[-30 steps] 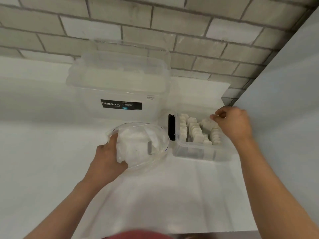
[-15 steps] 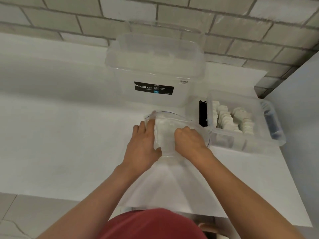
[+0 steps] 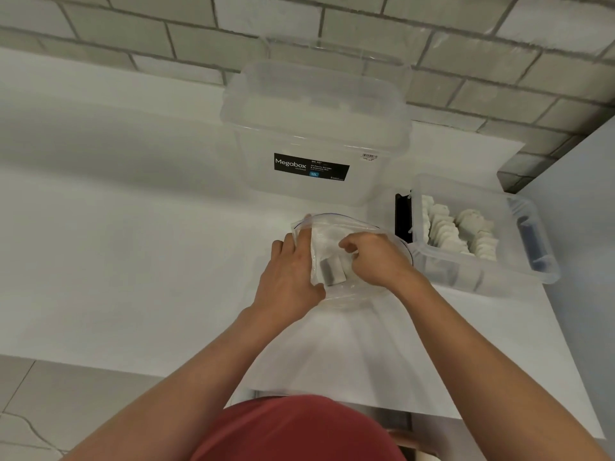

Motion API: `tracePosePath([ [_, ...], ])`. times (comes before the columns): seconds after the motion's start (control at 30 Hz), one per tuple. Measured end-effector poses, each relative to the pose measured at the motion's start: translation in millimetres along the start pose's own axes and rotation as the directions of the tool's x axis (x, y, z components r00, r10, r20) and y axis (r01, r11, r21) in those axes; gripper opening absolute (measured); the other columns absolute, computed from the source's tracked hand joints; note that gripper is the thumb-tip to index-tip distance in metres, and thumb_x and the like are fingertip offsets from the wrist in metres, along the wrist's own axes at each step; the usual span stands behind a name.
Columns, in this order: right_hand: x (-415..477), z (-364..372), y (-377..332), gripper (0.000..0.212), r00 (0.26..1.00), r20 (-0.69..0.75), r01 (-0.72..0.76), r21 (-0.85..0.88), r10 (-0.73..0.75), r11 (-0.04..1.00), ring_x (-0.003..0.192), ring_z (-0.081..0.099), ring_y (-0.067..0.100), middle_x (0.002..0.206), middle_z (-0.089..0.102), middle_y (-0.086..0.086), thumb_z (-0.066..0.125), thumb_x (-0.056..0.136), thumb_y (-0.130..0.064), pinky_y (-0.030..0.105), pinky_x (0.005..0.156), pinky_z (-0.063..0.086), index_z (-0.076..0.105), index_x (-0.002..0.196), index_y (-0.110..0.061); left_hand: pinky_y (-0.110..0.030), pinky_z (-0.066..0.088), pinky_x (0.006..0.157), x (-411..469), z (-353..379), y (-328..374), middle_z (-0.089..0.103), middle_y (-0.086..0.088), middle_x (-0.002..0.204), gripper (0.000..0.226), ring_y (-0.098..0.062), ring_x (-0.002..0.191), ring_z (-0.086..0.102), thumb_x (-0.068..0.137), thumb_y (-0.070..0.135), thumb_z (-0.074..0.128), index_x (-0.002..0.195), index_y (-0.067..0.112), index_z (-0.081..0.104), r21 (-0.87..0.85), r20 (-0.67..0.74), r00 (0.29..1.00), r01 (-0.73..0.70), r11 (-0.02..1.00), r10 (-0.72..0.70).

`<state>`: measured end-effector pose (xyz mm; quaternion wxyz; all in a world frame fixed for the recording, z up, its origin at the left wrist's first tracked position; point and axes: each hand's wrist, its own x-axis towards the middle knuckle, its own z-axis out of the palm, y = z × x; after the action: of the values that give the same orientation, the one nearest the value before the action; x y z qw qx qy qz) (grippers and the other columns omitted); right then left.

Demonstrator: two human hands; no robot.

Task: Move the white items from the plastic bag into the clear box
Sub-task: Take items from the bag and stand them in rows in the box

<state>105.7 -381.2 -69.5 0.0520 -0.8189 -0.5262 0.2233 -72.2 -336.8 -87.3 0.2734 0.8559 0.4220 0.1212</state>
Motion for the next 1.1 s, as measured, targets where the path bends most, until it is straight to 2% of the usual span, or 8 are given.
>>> tracePosePath([
  [0.1,13.0,11.4,-1.3,0.046,0.998,0.056,-0.005,-0.017,0.006,1.000,0.131,0.052,0.021,0.142,0.058,0.001,0.048,0.096,-0.009,0.029,0.104,0.041,0.059,0.138,-0.021,-0.032,0.040,0.067,0.8,0.8,-1.2,0.039,0.002,0.117,0.104,-0.020,0.105,0.034,0.071,0.025,0.076,0.152,0.023,0.010,0.003,0.014,1.000,0.001,1.000,-0.001],
  [0.23,22.6,23.3,-5.5,0.036,0.996,0.080,0.041,-0.068,-0.036,0.997,0.125,0.053,0.024,0.133,0.060,0.002,0.053,0.098,-0.023,0.033,0.095,0.044,0.064,0.133,-0.024,-0.032,0.039,0.067,0.9,0.3,-4.0,0.040,0.001,0.119,0.104,-0.020,0.106,0.033,0.071,0.025,0.077,0.152,0.023,0.011,0.003,0.028,1.000,0.013,1.000,-0.014],
  [0.43,26.3,25.9,-9.0,0.019,0.998,-0.003,0.059,-0.057,-0.059,0.997,0.107,0.060,0.019,0.113,0.064,-0.004,0.064,0.092,-0.029,0.031,0.081,0.049,0.071,0.109,-0.025,-0.033,0.040,0.066,3.2,-1.2,-5.5,0.042,-0.001,0.122,0.102,-0.021,0.108,0.034,0.071,0.026,0.075,0.151,0.023,0.012,0.002,0.017,1.000,0.013,1.000,-0.013],
  [0.57,17.9,13.5,-18.2,0.012,0.995,-0.023,0.101,0.007,-0.101,0.995,0.098,0.064,0.018,0.098,0.071,-0.006,0.064,0.090,-0.016,0.029,0.077,0.051,0.073,0.096,-0.021,-0.034,0.042,0.066,4.8,-2.6,-5.5,0.041,0.001,0.121,0.102,-0.021,0.107,0.035,0.071,0.026,0.076,0.150,0.024,0.011,-0.008,0.014,1.000,0.017,1.000,-0.017],
  [0.63,6.5,1.7,-22.1,0.011,0.988,-0.105,0.116,0.060,-0.110,0.991,0.090,0.066,0.016,0.089,0.072,-0.007,0.066,0.090,-0.015,0.029,0.076,0.053,0.073,0.094,-0.022,-0.035,0.044,0.068,5.5,-4.9,-6.9,0.041,0.001,0.123,0.103,-0.021,0.108,0.036,0.070,0.026,0.076,0.150,0.024,0.011,-0.019,0.006,1.000,0.024,1.000,-0.024],
  [0.77,-26.6,-20.0,-23.8,0.022,0.942,-0.327,0.180,0.300,-0.077,0.937,0.079,0.071,0.006,0.081,0.072,-0.013,0.066,0.092,-0.016,0.027,0.074,0.056,0.074,0.109,-0.027,-0.042,0.049,0.077,8.7,-10.2,-10.7,0.039,0.002,0.131,0.103,-0.022,0.105,0.036,0.069,0.026,0.075,0.149,0.026,0.011,-0.077,-0.012,0.999,0.052,0.996,-0.053],
  [0.93,-47.5,-32.5,-17.5,0.009,0.890,-0.454,0.248,0.578,0.053,0.777,0.079,0.071,0.005,0.086,0.074,-0.016,0.072,0.091,-0.018,0.017,0.071,0.054,0.077,0.091,-0.025,-0.044,0.050,0.078,16.0,-13.0,-8.0,0.041,0.000,0.125,0.102,-0.023,0.103,0.036,0.069,0.028,0.074,0.150,0.025,0.013,-0.114,-0.019,0.998,0.062,0.992,-0.065],
  [1.1,-51.0,-27.1,-3.3,0.012,0.878,-0.476,0.255,0.568,0.059,0.783,0.081,0.067,0.005,0.089,0.071,-0.014,0.075,0.090,-0.017,0.018,0.072,0.051,0.080,0.090,-0.028,-0.044,0.050,0.078,17.9,-11.4,-7.3,0.041,0.000,0.122,0.101,-0.023,0.102,0.036,0.069,0.028,0.074,0.150,0.025,0.013,-0.111,-0.018,0.998,0.050,0.993,-0.052],
])
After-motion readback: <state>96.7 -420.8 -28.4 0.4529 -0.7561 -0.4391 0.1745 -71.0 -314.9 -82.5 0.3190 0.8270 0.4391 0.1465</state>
